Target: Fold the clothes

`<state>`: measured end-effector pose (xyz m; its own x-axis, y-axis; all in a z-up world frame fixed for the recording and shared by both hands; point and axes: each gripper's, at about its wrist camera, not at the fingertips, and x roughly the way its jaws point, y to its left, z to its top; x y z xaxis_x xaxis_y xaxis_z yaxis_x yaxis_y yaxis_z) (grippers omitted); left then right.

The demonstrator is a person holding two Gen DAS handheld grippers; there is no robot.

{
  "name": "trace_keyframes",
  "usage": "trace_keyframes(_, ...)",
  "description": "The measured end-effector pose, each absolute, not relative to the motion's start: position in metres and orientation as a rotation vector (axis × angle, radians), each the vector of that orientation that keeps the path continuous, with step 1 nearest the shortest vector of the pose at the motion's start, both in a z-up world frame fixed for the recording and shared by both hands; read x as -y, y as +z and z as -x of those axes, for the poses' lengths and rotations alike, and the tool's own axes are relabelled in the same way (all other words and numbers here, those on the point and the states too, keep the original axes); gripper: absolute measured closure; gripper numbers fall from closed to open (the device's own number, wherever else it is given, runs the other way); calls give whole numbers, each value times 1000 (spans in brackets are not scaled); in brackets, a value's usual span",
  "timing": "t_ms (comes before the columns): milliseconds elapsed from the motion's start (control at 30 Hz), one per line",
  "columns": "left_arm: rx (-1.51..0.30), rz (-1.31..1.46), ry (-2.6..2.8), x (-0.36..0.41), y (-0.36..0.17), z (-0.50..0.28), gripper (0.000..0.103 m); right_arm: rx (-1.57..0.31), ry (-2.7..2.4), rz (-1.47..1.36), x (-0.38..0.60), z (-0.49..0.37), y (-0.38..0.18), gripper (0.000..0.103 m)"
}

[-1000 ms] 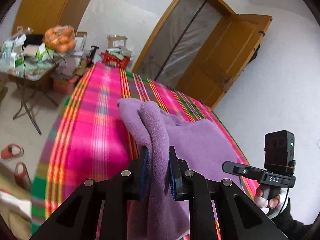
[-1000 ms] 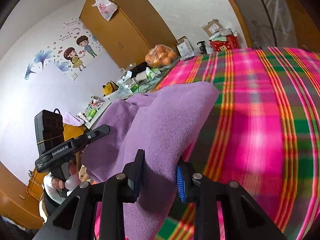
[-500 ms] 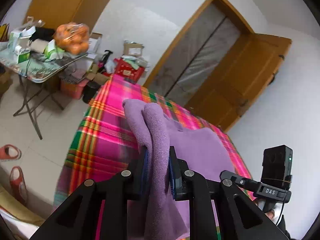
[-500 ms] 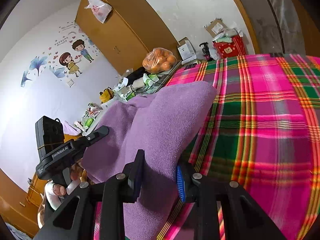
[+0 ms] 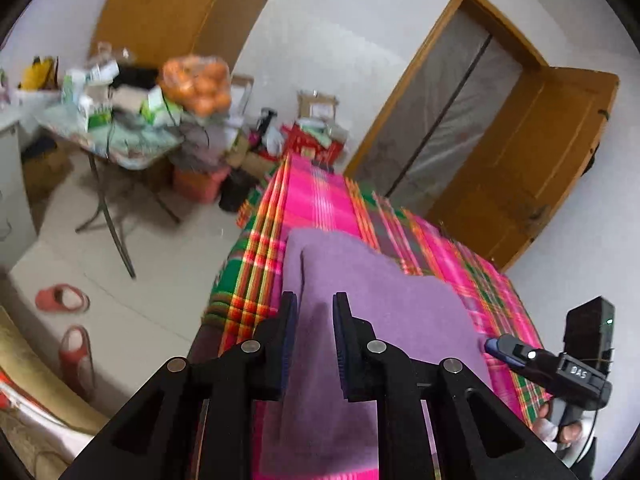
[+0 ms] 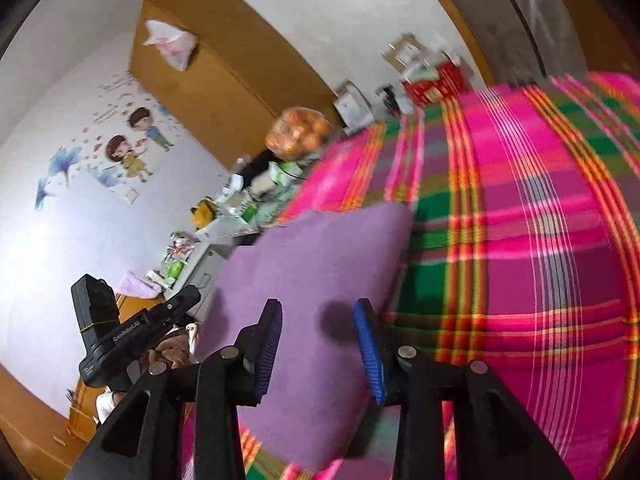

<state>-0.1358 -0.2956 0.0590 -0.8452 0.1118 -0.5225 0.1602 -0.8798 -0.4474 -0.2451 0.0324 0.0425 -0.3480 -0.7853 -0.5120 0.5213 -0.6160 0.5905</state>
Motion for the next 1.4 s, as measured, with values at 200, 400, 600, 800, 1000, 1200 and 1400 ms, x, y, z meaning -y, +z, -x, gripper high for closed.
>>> trace_keyframes(200,-568,-1055,-2857,261,42,134,86,78,-2101,-1037,-7,195,47,73)
trace_keyframes(400,-553,-1078,-2833,257,30,122,86,-61,-2144,-1100,-3,181,30,73)
trace_keyframes(600,-615,-1050,-2838,261,23,110,85,-93,-2153,-1104,-9,172,26,73)
trace_keyframes(800,-643,-1072,-2839,259,22,110,84,-25,-2154,-1140,-18,178,16,73)
trace_keyframes(1000,-682,-1045,-2837,260,23,107,83,27,-2164,-1147,-32,165,16,73)
trace_keyframes(1200,-665,-1005,-2831,245,27,84,83,107,-2146,-1157,-56,148,15,73)
trace_keyframes(1400,-538,-1073,-2849,202,29,52,83,15,-2183,-1164,-58,127,17,73)
